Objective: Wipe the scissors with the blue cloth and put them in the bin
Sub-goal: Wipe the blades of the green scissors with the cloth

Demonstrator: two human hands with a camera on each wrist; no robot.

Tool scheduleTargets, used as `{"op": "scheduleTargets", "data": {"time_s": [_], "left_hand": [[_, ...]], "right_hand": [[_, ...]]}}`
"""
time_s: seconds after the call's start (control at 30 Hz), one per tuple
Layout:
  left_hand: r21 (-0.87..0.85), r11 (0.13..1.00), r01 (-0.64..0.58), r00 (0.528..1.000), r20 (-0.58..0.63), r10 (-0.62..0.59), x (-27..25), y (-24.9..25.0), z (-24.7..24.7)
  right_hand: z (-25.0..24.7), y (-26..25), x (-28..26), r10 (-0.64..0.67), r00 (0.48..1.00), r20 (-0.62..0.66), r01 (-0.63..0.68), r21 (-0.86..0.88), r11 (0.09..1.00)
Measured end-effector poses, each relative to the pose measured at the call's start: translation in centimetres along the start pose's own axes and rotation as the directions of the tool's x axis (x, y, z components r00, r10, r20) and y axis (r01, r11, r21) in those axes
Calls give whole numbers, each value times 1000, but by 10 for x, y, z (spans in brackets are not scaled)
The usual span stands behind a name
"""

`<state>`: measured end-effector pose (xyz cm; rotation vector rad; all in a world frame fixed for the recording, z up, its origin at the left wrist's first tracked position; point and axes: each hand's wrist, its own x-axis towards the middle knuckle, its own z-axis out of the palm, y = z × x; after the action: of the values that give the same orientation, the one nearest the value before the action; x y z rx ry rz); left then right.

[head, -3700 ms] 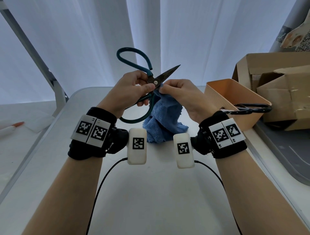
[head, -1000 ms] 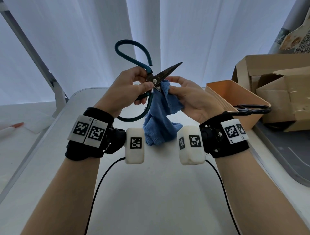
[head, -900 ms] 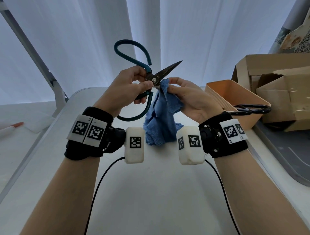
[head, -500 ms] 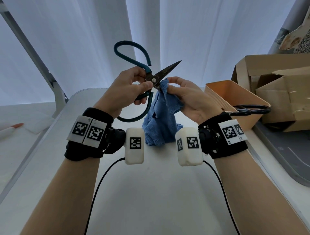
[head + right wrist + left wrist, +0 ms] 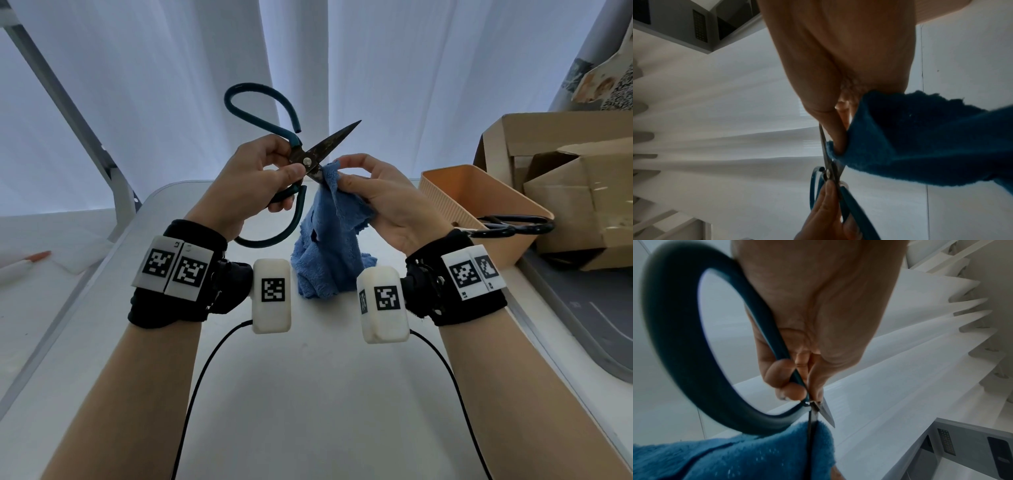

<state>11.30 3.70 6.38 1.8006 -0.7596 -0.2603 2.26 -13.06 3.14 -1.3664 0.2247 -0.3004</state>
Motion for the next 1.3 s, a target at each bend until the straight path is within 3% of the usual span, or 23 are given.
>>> {"op": "scheduleTargets", "data": {"time_s": [0.47, 0.63, 0.77, 0.93, 1.07, 1.17, 1.3], "left_hand": [[-27, 999, 26, 999, -32, -27, 0, -2, 0], [-33, 999, 36, 998, -57, -38, 1, -3, -3], [-44, 996, 80, 986, -140, -85, 5, -9, -14], [-27, 993, 116, 981, -150, -119, 6, -12, -12], [-17, 995, 103, 986, -134, -104, 6, -7, -3], [-24, 996, 85, 989, -120, -88, 5, -4, -3], [-26, 998, 59, 997, -55, -60, 1, 0, 2]], "right_hand": [[-2, 1, 1, -31, 999, 14, 31, -14, 999], [0, 1, 5, -40, 991, -129, 33, -61, 998], [-10, -2, 9, -118, 940, -319, 113, -34, 993], [-1, -12, 2, -275, 949, -153, 284, 34, 958], [10, -8, -1, -392, 919, -51, 377, -177, 909], [11, -3, -2, -402, 916, -10, 376, -330, 866], [13, 4, 1, -376, 923, -78, 309, -431, 848]]}}
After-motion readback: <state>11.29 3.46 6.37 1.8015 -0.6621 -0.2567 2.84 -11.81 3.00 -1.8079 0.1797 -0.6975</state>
